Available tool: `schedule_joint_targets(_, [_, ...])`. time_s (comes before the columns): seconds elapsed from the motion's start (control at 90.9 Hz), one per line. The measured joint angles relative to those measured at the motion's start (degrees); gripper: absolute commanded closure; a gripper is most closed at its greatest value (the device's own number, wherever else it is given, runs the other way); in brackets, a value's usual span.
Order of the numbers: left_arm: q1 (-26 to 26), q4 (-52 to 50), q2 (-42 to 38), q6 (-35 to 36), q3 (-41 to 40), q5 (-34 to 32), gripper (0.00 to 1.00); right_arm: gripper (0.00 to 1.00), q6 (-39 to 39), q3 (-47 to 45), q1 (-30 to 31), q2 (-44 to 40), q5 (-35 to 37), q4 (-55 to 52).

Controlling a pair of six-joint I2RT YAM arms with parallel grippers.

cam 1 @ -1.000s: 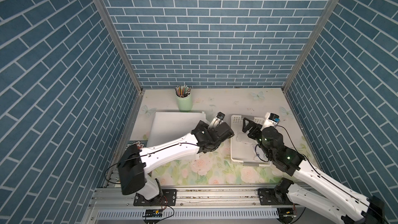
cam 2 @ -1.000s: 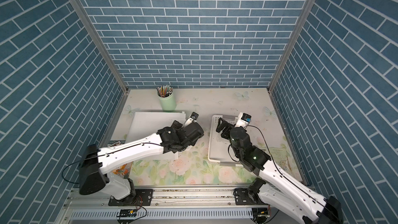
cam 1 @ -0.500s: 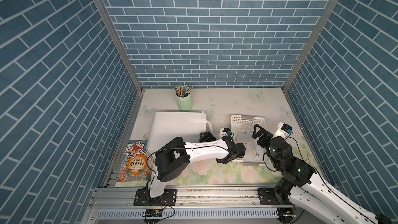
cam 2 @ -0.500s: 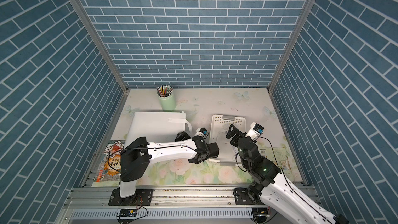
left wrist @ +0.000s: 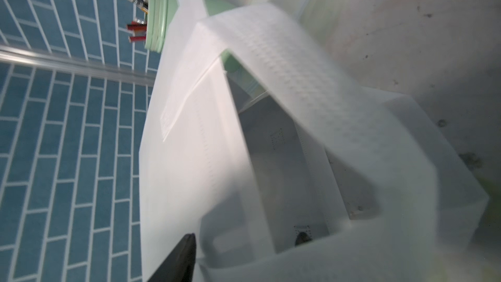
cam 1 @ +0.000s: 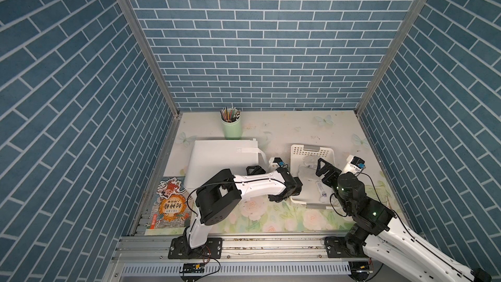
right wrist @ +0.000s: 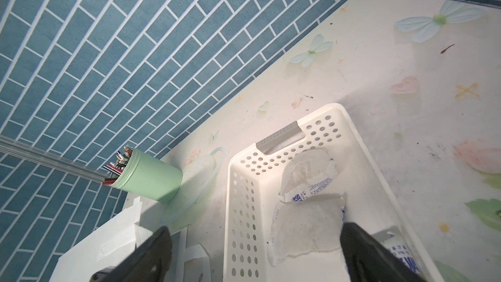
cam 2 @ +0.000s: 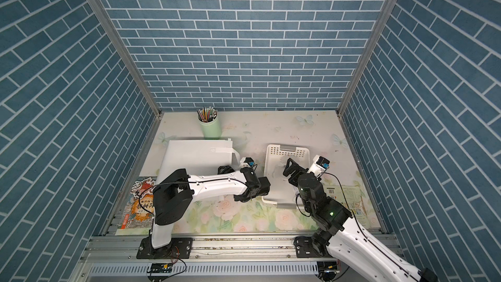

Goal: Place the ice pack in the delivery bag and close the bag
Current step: Pick up the delivery bag from the center of the board.

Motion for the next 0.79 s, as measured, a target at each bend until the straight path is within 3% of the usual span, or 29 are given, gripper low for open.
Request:
schedule_joint_targets(0.143, [0.2,-0.2,-1.2,1.3,0.0,0.0,1.00,0.00,0.0,0.0,0.0,0.0,-0.3,0.0])
schedule_joint_targets(0.352, [0.5,-0.6,-6.5,3.9,3.5,1.2,1.00,0.00,-0.3,0.6,0.0,1.2,-0.3,-0.9])
schedule_joint_targets(0.638, [0.5,0.2,-18.5,6.7,16.9,3.0,1.00,0.00,-5.0,5.5,0.0,6.1,0.6,-6.2])
schedule_joint_targets(0.792, [1.0,2.3,-24.6,8.2,20.2,3.4,1.00,0.00,-7.0,6.8,-0.2,7.2,2.7,-9.2])
